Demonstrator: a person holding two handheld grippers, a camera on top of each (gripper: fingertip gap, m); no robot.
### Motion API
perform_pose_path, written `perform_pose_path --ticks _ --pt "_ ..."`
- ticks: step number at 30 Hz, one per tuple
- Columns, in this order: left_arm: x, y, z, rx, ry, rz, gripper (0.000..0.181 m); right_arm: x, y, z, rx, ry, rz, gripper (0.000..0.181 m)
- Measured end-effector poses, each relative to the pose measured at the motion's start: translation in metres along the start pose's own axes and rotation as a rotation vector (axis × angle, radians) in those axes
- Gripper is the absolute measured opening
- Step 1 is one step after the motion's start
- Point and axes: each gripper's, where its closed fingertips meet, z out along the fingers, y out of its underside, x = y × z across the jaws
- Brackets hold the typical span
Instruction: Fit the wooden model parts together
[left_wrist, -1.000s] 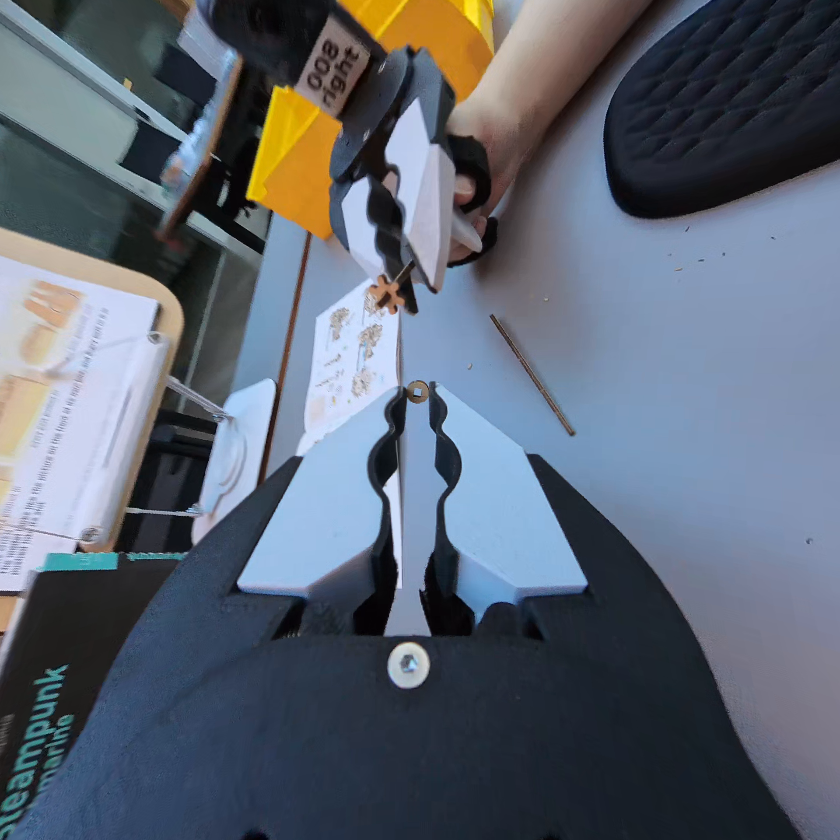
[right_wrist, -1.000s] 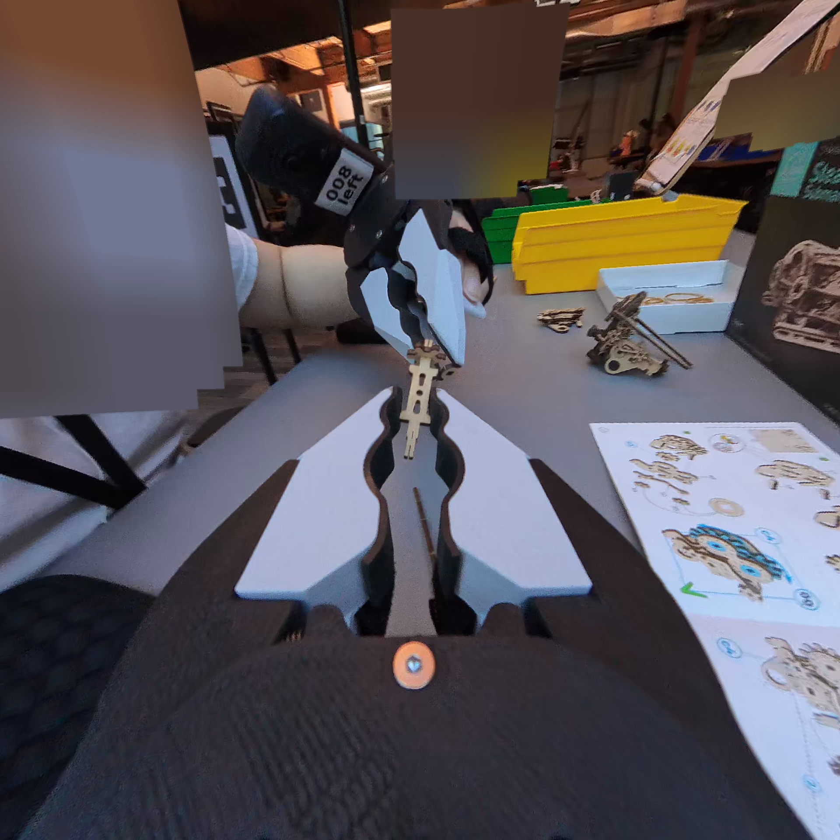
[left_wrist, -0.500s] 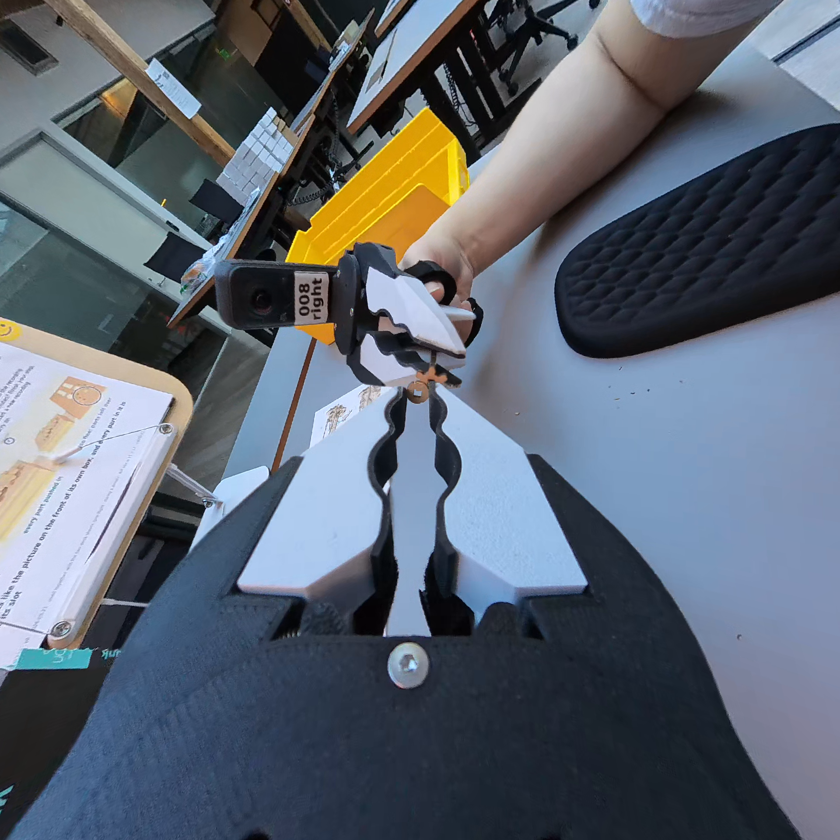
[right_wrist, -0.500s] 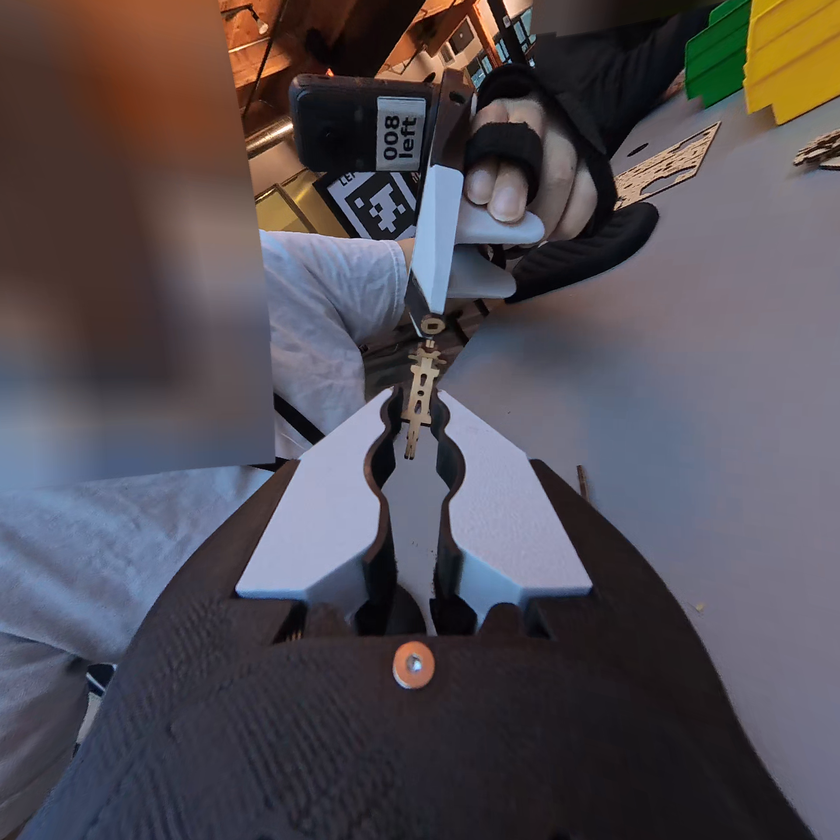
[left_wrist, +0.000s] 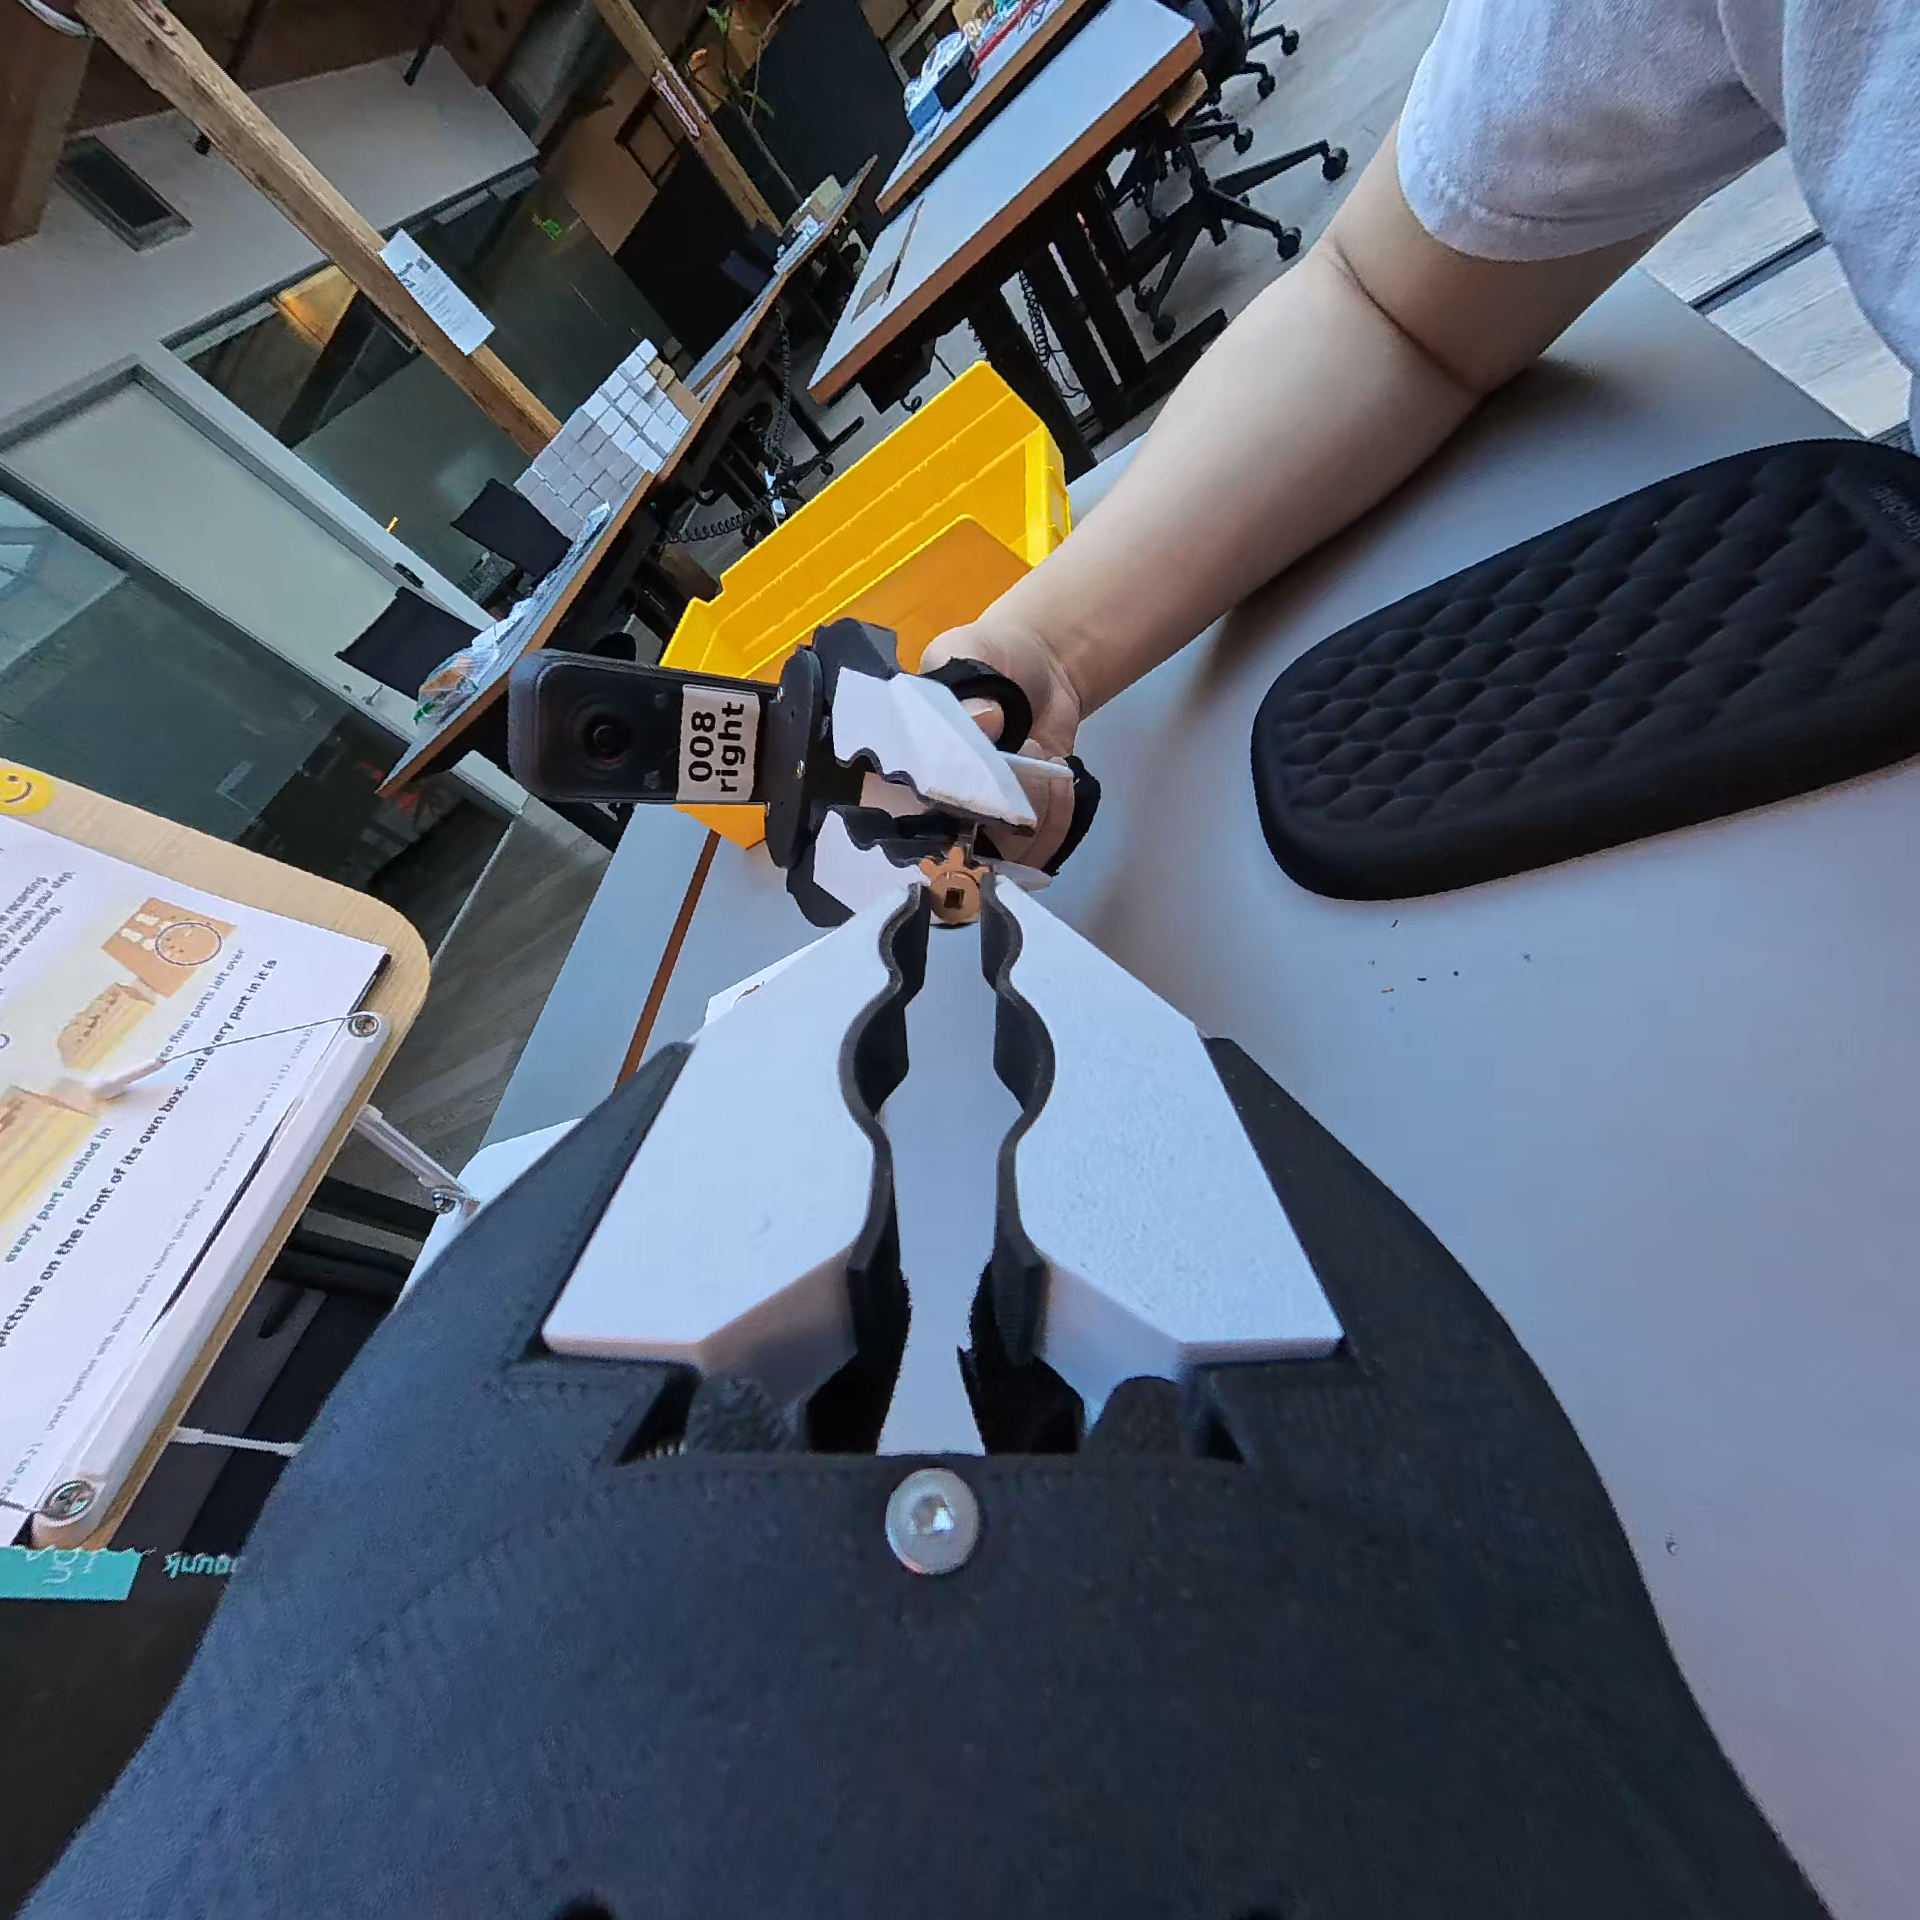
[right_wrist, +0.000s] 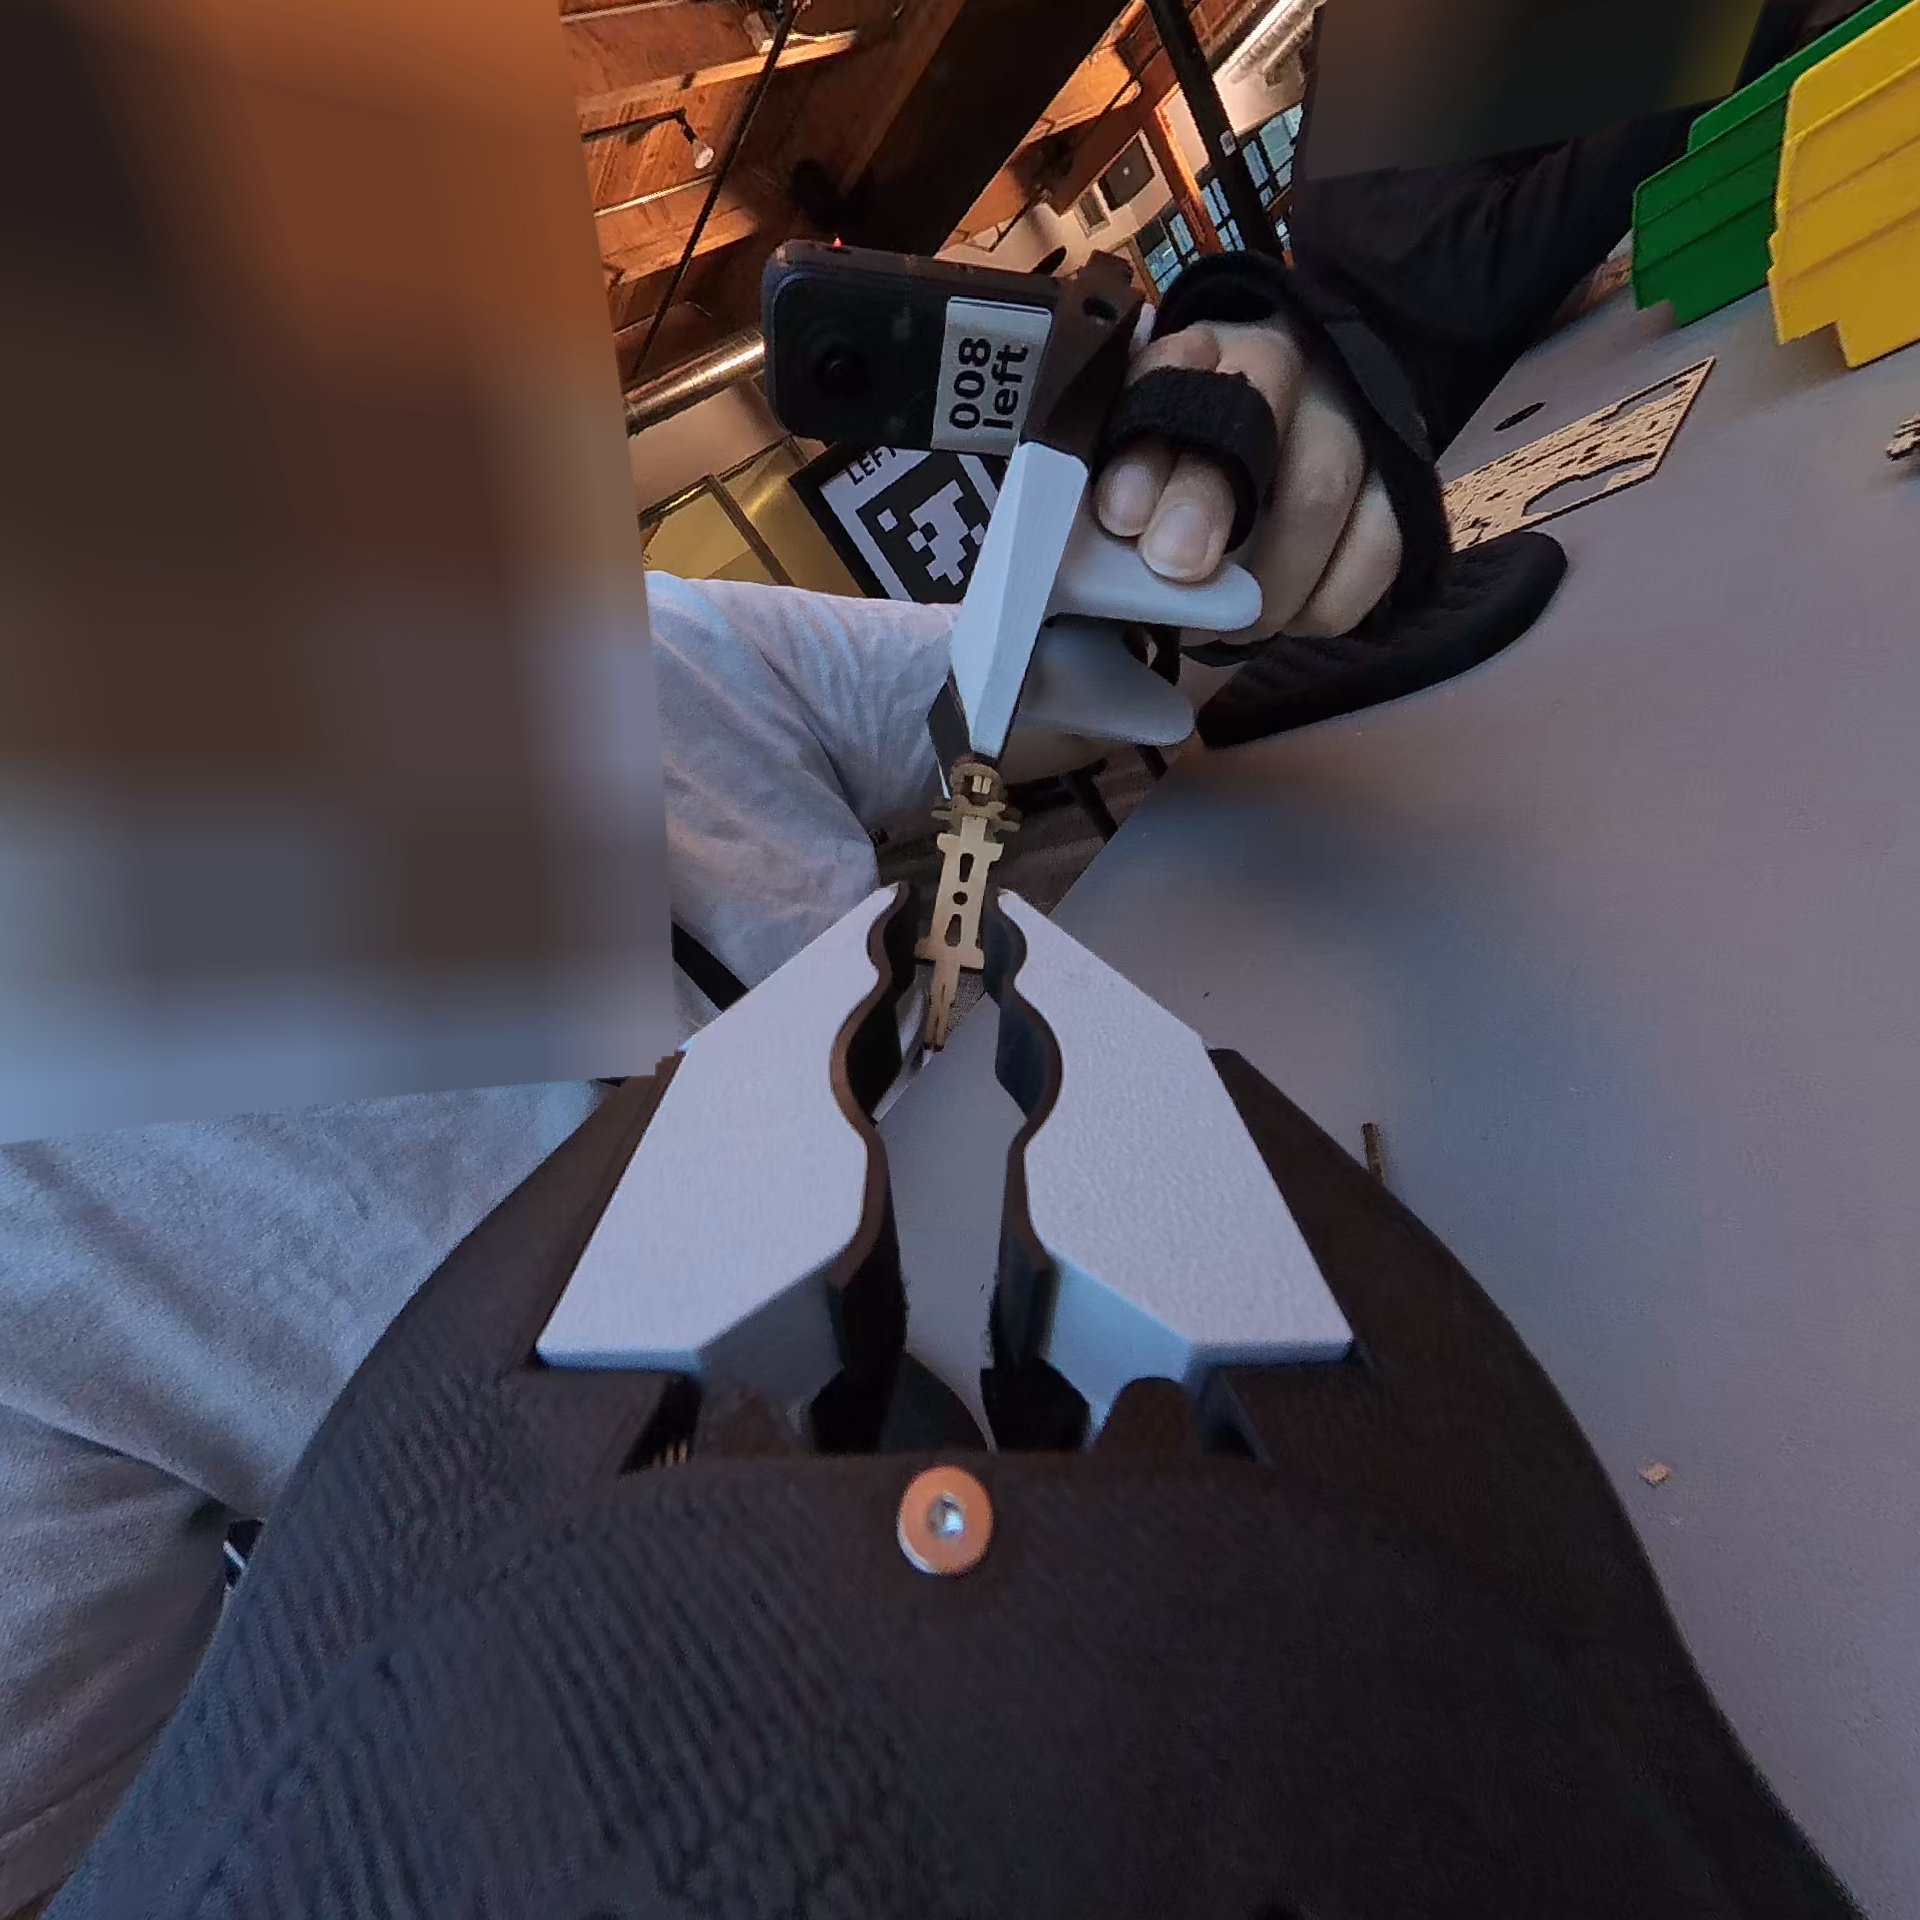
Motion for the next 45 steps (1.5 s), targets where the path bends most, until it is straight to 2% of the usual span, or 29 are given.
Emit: perform_pose_path --ticks 13,28,45 --pt "-0.006 -0.003 0.000 0.053 -0.037 -0.020 0.007 -0.001 -0.001 0.000 -0.001 -0.002 -0.004 0.009" --pt "0.000 -0.009 -0.002 0.100 0.018 -0.109 0.007 -0.007 0.000 0.003 -0.011 -0.024 0.013 0.009" --pt "-0.002 -0.011 -0.002 0.114 0.009 -0.103 0.007 -0.008 0.002 0.006 -0.032 -0.024 0.028 0.009"
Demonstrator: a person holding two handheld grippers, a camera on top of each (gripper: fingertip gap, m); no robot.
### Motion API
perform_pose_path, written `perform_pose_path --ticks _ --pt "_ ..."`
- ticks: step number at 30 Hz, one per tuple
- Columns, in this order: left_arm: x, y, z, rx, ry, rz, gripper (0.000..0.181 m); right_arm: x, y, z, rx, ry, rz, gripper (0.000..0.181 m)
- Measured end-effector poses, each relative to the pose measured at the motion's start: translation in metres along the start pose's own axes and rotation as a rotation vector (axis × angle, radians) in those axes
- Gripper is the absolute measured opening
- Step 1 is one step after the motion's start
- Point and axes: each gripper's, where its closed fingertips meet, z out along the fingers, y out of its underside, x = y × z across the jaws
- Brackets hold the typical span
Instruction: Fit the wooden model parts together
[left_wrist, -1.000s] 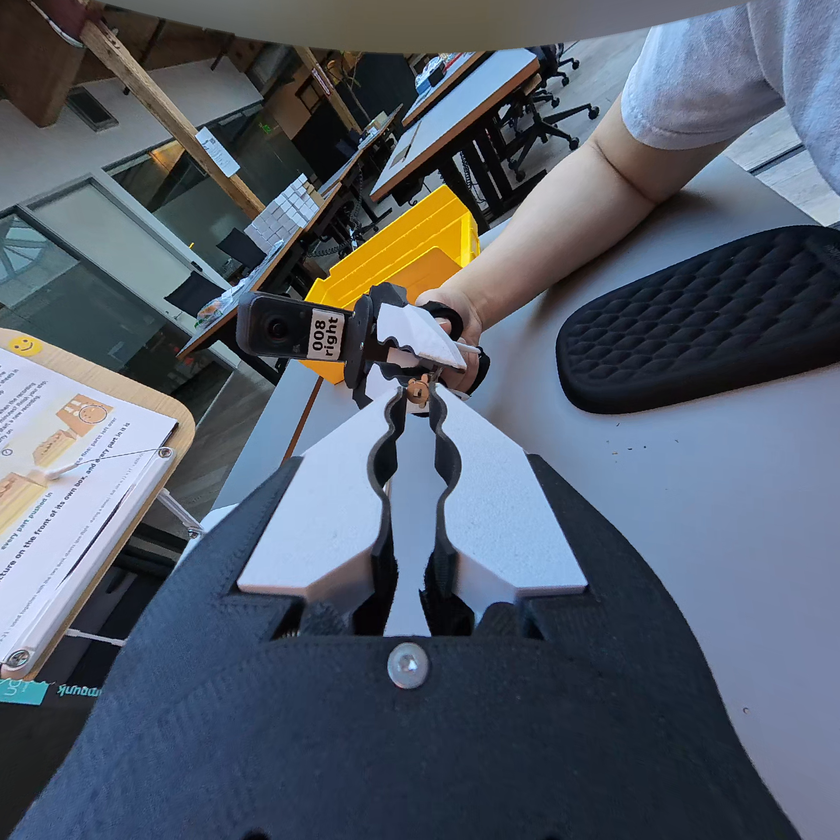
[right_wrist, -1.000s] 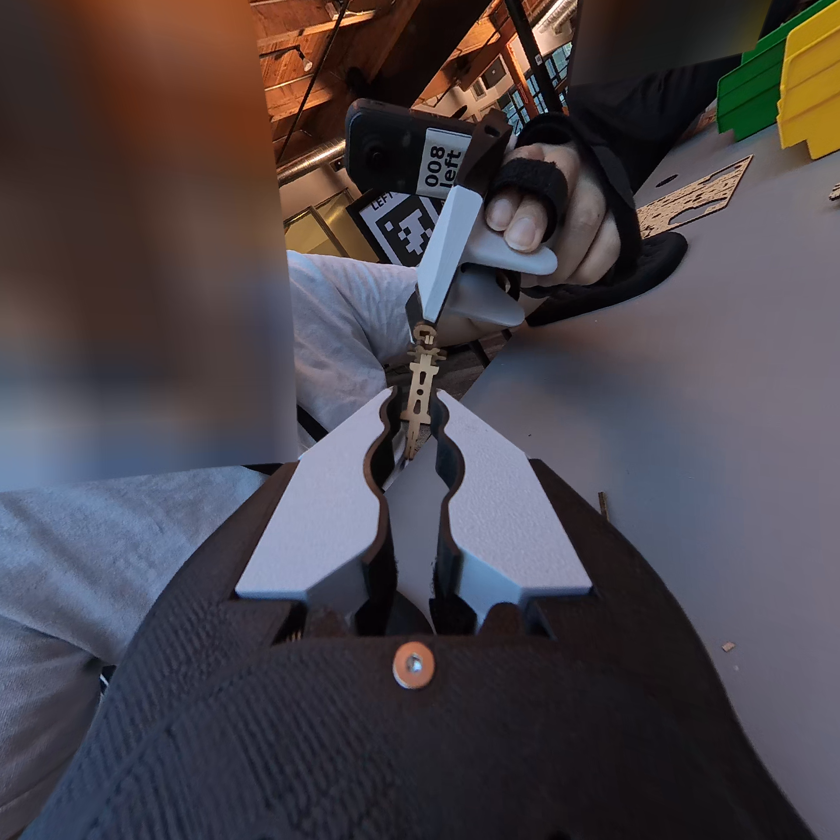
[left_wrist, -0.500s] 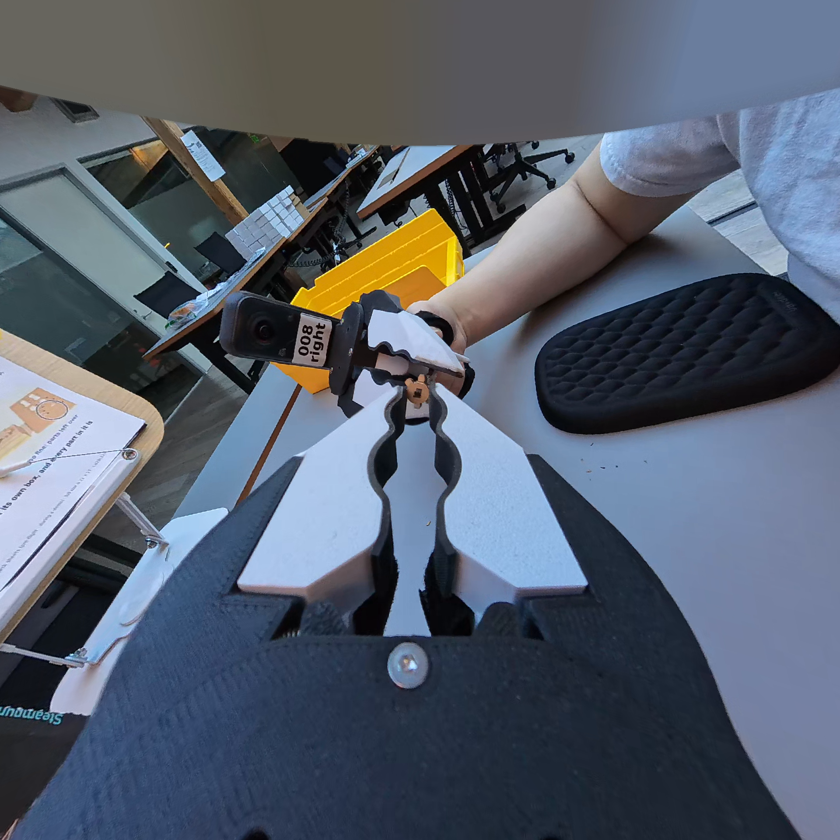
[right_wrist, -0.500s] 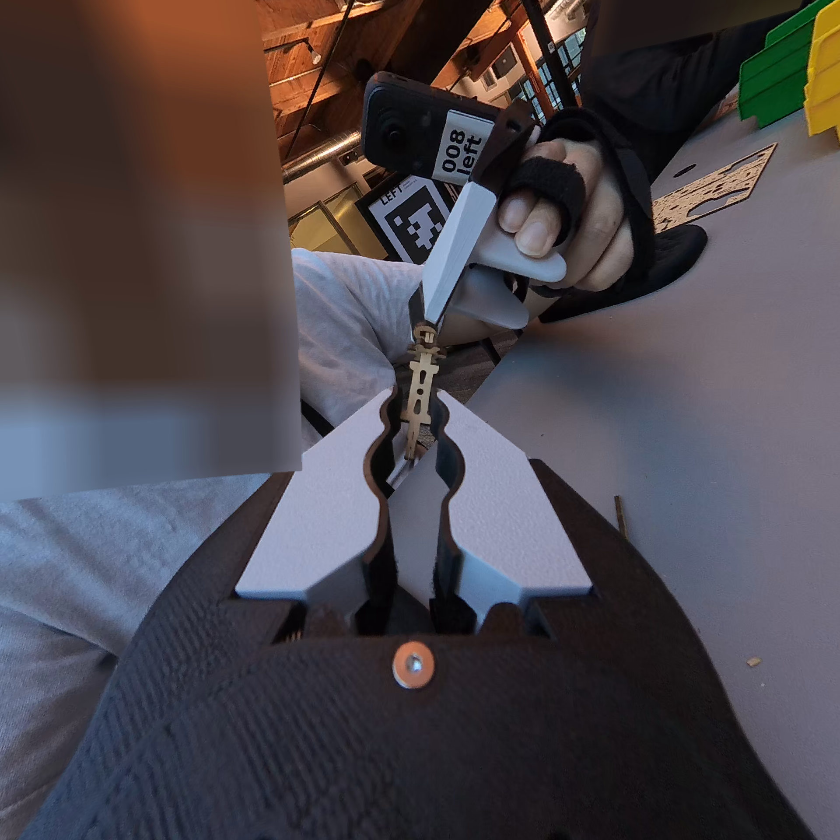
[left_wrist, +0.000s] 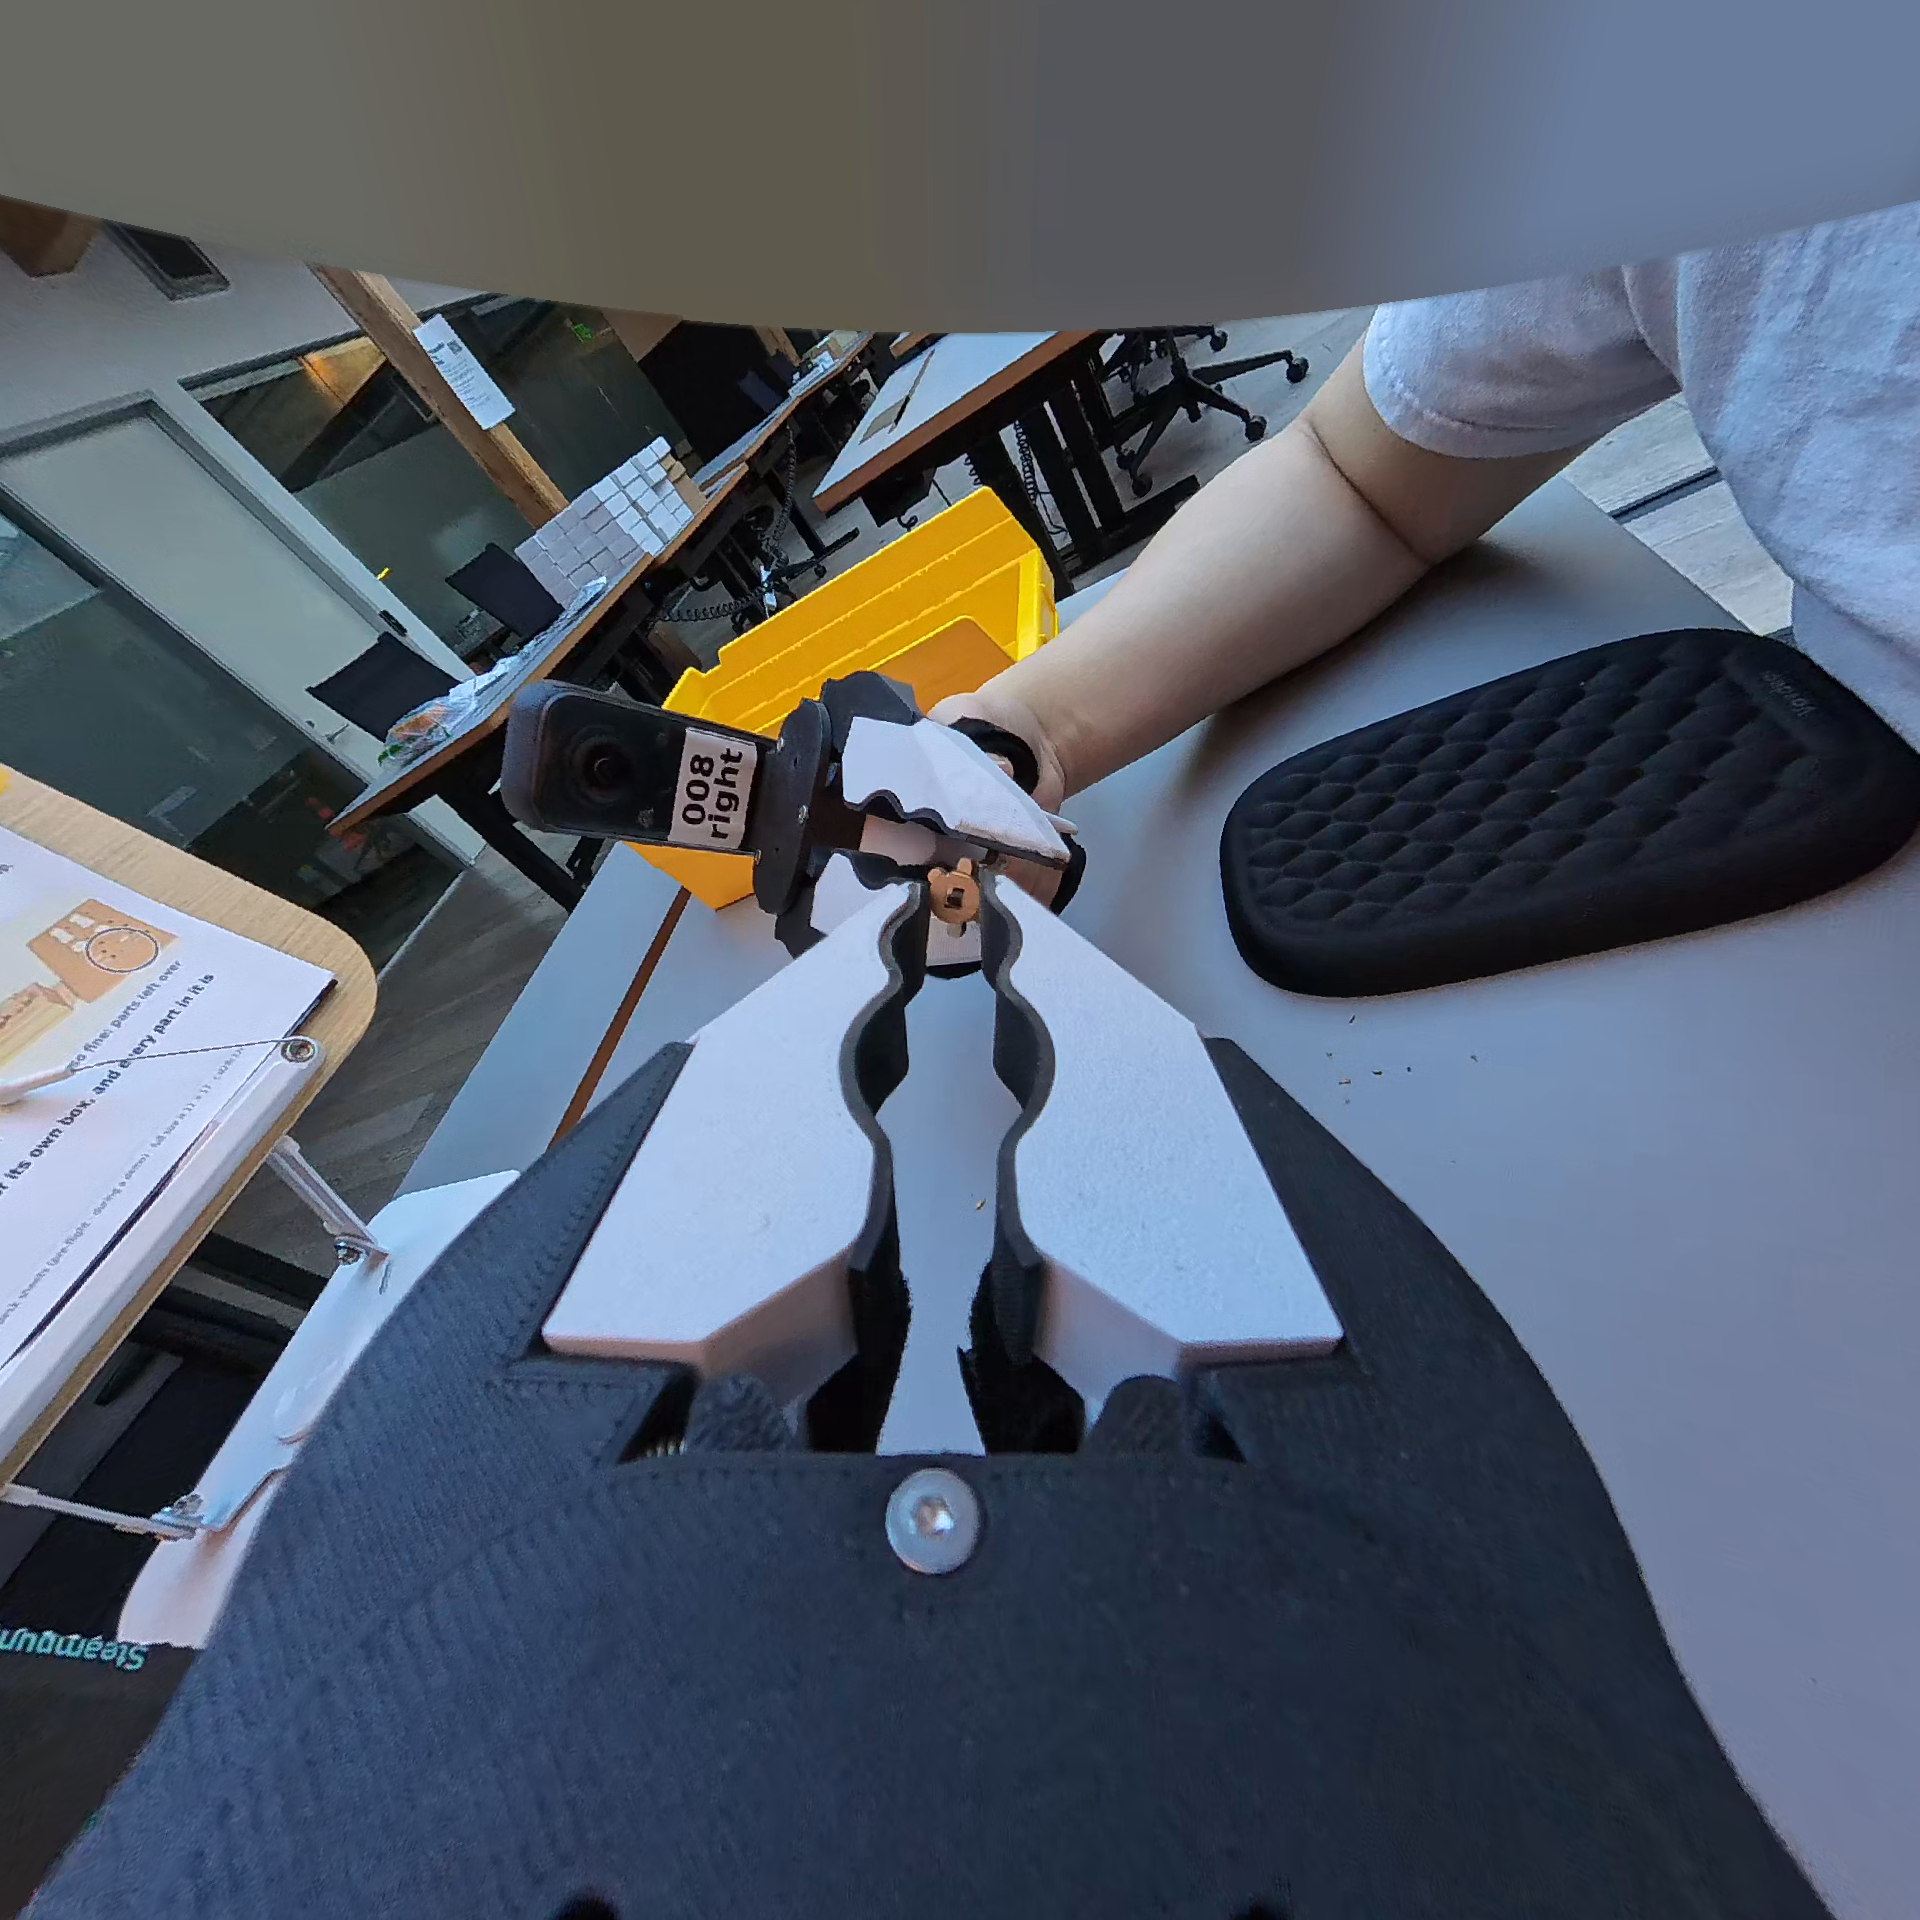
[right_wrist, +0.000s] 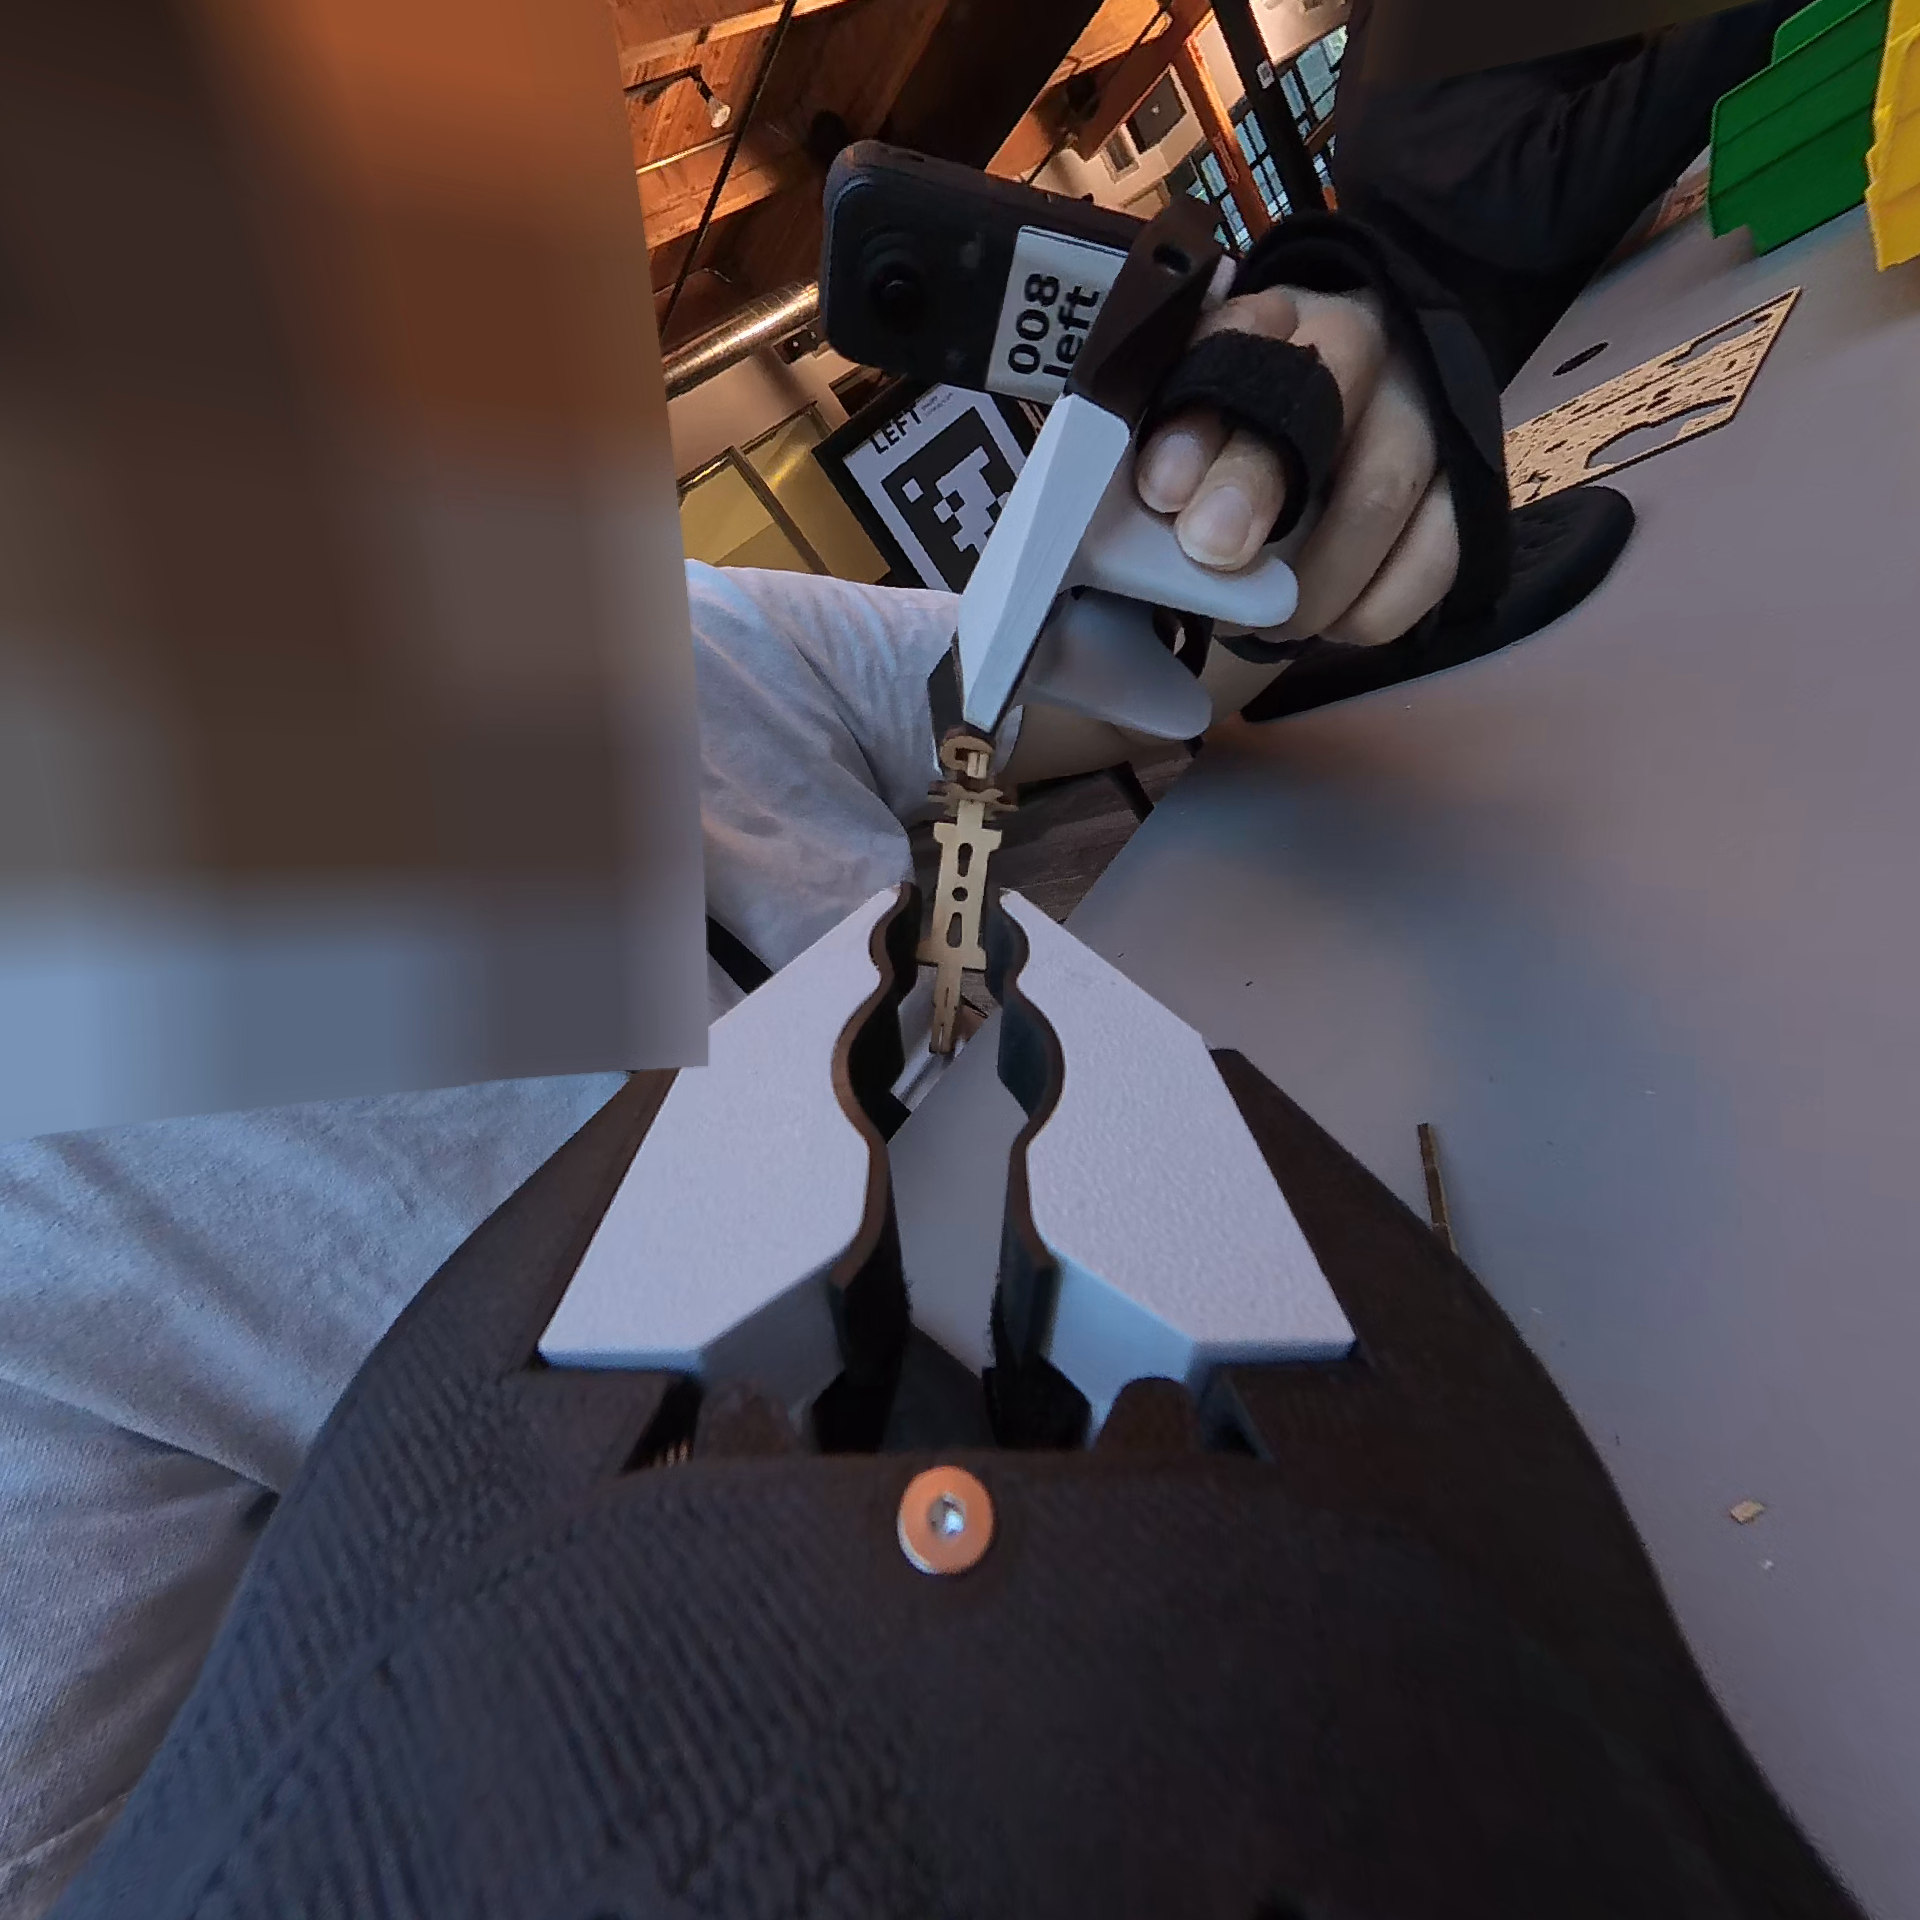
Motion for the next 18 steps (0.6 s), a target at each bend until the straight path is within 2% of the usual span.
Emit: perform_pose_path --ticks 9,18 --pt "0.002 0.014 0.001 -0.173 0.026 0.098 0.007 0.010 0.007 -0.002 -0.051 0.062 -0.024 0.009" --pt "0.005 0.011 0.000 -0.227 0.028 0.143 0.007 0.007 0.008 0.003 -0.053 0.042 -0.039 0.009"
